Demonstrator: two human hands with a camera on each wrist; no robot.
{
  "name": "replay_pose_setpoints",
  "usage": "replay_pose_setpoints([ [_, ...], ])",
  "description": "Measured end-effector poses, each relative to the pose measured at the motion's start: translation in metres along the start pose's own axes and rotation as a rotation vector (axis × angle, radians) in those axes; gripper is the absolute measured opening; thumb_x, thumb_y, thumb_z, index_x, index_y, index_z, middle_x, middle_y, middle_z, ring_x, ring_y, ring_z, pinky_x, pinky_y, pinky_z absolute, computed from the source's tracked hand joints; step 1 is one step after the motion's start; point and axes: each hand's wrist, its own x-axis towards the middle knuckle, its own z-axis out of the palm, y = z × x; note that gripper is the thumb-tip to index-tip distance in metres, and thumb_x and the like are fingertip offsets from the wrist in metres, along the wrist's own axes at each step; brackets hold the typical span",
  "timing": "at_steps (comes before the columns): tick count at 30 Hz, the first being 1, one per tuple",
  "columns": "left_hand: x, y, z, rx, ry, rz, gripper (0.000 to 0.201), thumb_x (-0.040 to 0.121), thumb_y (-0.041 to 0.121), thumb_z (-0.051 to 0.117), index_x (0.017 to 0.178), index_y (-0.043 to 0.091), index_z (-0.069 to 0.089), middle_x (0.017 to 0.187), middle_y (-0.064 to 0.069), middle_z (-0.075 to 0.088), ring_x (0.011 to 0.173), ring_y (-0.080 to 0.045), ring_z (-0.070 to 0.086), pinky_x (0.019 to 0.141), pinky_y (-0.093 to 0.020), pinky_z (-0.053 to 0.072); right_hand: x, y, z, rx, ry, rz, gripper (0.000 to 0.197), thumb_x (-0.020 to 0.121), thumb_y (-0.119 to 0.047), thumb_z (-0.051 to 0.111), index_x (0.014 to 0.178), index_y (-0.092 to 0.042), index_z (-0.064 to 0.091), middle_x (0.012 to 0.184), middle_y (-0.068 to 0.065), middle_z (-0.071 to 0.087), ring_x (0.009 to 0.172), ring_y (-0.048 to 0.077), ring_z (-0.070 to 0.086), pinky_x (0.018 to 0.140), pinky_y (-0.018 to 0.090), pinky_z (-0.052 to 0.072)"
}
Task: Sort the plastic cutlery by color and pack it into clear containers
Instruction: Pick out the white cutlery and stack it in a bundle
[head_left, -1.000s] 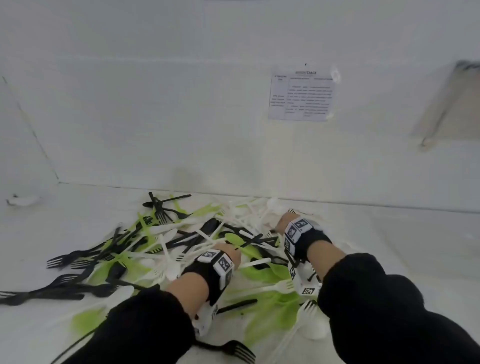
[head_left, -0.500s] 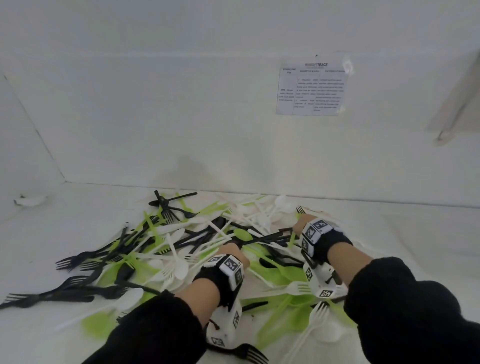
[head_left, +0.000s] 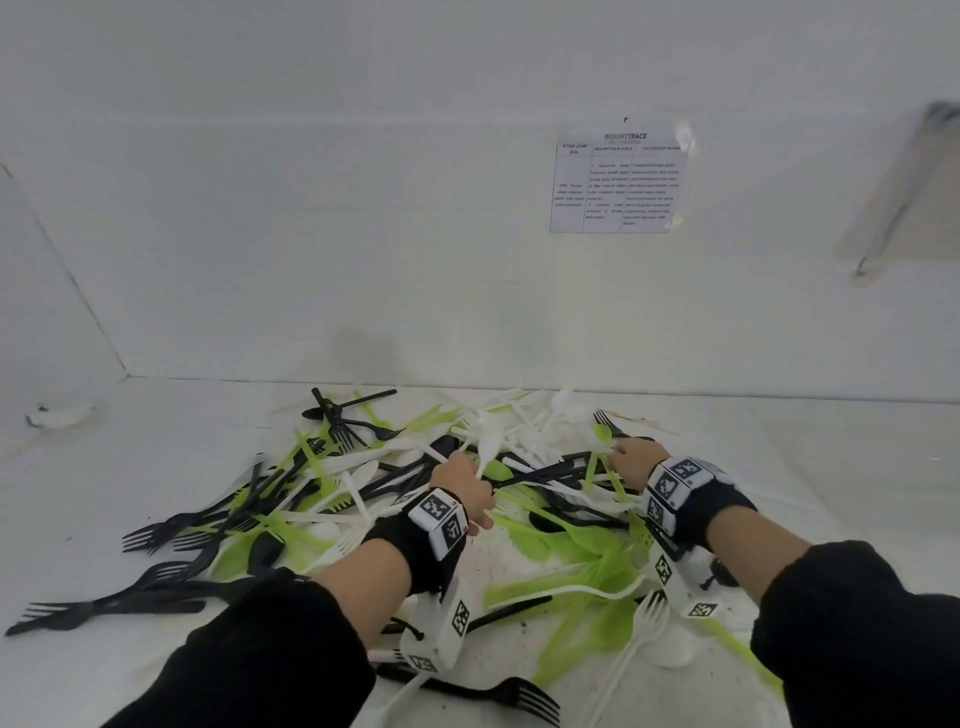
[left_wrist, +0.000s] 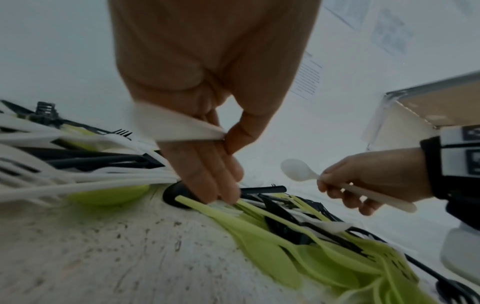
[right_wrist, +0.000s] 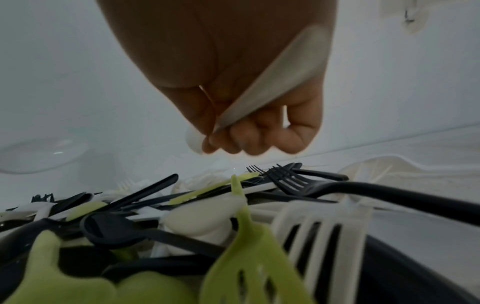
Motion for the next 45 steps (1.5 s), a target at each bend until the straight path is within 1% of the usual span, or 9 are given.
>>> replay_pose_setpoints([
  [5, 0.014, -0.003, 0.000, 0.187, 0.090, 0.072, 0.027, 0.094, 0.009, 0.044, 0.115, -0.004, 0.054, 0.118, -0.019, 0.061, 0.108, -0.034, 0.057, 0.091, -0.038, 0.046, -0.001, -0.009, 0.002, 0.039, 0.000, -0.007, 0.027, 0.097, -0.027, 0.038, 0.096, -0.006, 0.054, 0.107, 0.017, 0.060, 0.103, 0.029, 0.056, 0.073, 0.026, 0.034],
  [9, 0.027, -0.005, 0.001, 0.225, 0.149, 0.078, 0.033, 0.099, 0.017, 0.038, 0.110, -0.007, 0.057, 0.115, -0.021, 0.062, 0.108, -0.034, 0.057, 0.091, -0.037, 0.044, 0.009, -0.041, -0.001, 0.078, 0.011, -0.035, 0.035, 0.099, -0.022, 0.035, 0.122, -0.003, 0.053, 0.126, 0.014, 0.056, 0.118, 0.029, 0.051, 0.095, 0.030, 0.039],
  [14, 0.043, -0.002, -0.002, 0.248, 0.183, 0.037, 0.032, 0.100, 0.017, 0.034, 0.117, -0.002, 0.054, 0.122, -0.017, 0.058, 0.116, -0.030, 0.053, 0.095, -0.033, 0.041, 0.029, -0.073, 0.011, -0.054, -0.039, -0.072, 0.021, 0.095, -0.023, 0.044, 0.104, -0.007, 0.054, 0.114, 0.013, 0.058, 0.118, 0.027, 0.053, 0.095, 0.029, 0.043],
  [18, 0.057, -0.001, -0.001, 0.133, 0.234, 0.037, 0.031, 0.098, 0.019, 0.036, 0.109, -0.003, 0.056, 0.113, -0.021, 0.062, 0.107, -0.037, 0.058, 0.092, -0.041, 0.048, 0.040, -0.079, 0.025, -0.187, -0.059, -0.102, 0.041, 0.093, -0.031, 0.049, 0.130, -0.011, 0.046, 0.128, 0.013, 0.053, 0.121, 0.028, 0.051, 0.101, 0.033, 0.044],
  [27, 0.071, 0.004, 0.001, 0.059, 0.262, 0.027, 0.026, 0.098, 0.019, 0.039, 0.108, -0.001, 0.053, 0.117, -0.019, 0.059, 0.110, -0.033, 0.054, 0.087, -0.032, 0.041, 0.057, -0.069, 0.029, -0.247, -0.153, -0.052, 0.029, 0.082, -0.023, 0.064, 0.104, -0.004, 0.057, 0.114, 0.010, 0.058, 0.112, 0.027, 0.058, 0.092, 0.041, 0.051],
  [31, 0.080, 0.013, 0.009, 0.078, 0.228, 0.031, 0.022, 0.097, 0.018, 0.037, 0.083, 0.003, 0.046, 0.115, -0.022, 0.059, 0.108, -0.033, 0.053, 0.084, -0.031, 0.039, 0.061, -0.059, 0.025, -0.124, -0.173, -0.014, 0.024, 0.082, -0.030, 0.062, 0.091, -0.009, 0.056, 0.092, 0.005, 0.056, 0.089, 0.020, 0.056, 0.072, 0.022, 0.047],
  [34, 0.087, 0.027, 0.014, 0.104, 0.209, 0.043, 0.031, 0.099, 0.019, 0.034, 0.101, -0.003, 0.056, 0.116, -0.021, 0.059, 0.110, -0.033, 0.053, 0.087, -0.032, 0.039, 0.059, -0.046, 0.016, 0.013, -0.107, 0.008, 0.017, 0.090, -0.030, 0.051, 0.086, -0.013, 0.051, 0.085, 0.003, 0.051, 0.087, 0.020, 0.052, 0.058, 0.021, 0.036],
  [38, 0.100, 0.054, 0.026, 0.115, 0.143, 0.081, 0.031, 0.098, 0.020, 0.037, 0.103, 0.001, 0.060, 0.113, -0.015, 0.064, 0.108, -0.031, 0.057, 0.088, -0.031, 0.043, 0.063, -0.024, 0.005, 0.309, 0.005, 0.103, 0.033, 0.096, -0.032, 0.043, 0.110, -0.003, 0.053, 0.117, 0.015, 0.058, 0.111, 0.028, 0.054, 0.087, 0.029, 0.039],
  [45, 0.127, 0.098, 0.064, 0.177, -0.007, 0.113, 0.026, 0.093, 0.013, 0.044, 0.089, -0.004, 0.063, 0.115, -0.020, 0.064, 0.109, -0.034, 0.061, 0.091, -0.035, 0.051, 0.079, -0.006, -0.013, 0.620, 0.202, 0.256, 0.034, 0.100, -0.021, 0.034, 0.123, 0.003, 0.037, 0.109, 0.027, 0.056, 0.098, 0.037, 0.057, 0.085, 0.042, 0.046],
])
